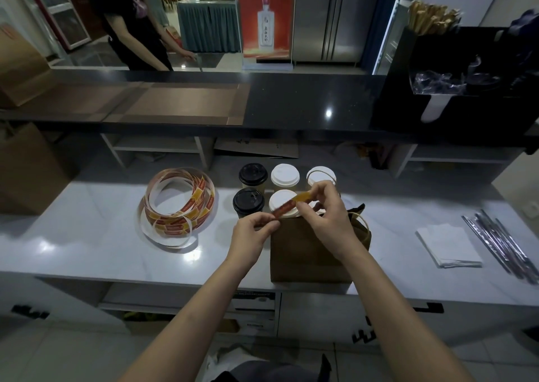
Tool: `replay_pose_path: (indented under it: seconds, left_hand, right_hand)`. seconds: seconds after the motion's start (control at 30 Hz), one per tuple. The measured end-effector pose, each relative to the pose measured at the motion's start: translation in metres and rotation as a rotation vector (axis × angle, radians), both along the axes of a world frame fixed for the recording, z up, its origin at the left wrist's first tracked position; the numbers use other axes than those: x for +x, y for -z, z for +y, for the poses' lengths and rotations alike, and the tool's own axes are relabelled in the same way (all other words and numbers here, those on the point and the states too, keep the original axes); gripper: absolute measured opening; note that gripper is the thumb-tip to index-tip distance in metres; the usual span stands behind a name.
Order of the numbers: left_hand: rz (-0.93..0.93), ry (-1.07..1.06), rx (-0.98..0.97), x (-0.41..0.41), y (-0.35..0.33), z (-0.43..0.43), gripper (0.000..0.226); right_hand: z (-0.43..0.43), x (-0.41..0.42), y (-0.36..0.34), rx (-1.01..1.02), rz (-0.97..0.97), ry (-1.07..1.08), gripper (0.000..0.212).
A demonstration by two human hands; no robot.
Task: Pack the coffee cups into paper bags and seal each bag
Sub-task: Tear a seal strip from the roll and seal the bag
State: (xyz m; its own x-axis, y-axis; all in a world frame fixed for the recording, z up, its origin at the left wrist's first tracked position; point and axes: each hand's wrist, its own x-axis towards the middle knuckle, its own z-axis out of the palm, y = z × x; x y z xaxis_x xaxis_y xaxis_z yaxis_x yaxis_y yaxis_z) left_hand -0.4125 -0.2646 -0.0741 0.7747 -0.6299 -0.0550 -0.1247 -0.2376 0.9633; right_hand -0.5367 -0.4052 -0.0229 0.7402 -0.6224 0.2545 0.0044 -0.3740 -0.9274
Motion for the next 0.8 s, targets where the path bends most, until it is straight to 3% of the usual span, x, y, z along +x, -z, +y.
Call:
replay_pose_path:
  seconds: [0.13, 0.37, 0.57, 0.8]
  left_hand:
    - [0.008, 0.011, -0.017, 0.001, 0.002, 0.001, 0.008]
    - [-0.013, 0.037, -0.02, 0.002, 0.002, 0.001, 0.009]
    - [-0.005, 0.04, -0.024, 0.002, 0.002, 0.003, 0.01]
    - [0.002, 0.035, -0.039, 0.002, 0.003, 0.002, 0.009]
  right_hand:
    - [-0.004, -0.002, -0.002, -0.072, 0.083, -0.083, 0.024]
    - [-0.005, -0.002, 0.0, -0.417, 0.282, -0.205, 0.026]
    - [-0.001, 0.002, 0.005, -0.574, 0.259, -0.197, 0.024]
    - [0.001, 0.005, 0.011, -0.623, 0.235, -0.166, 0.025]
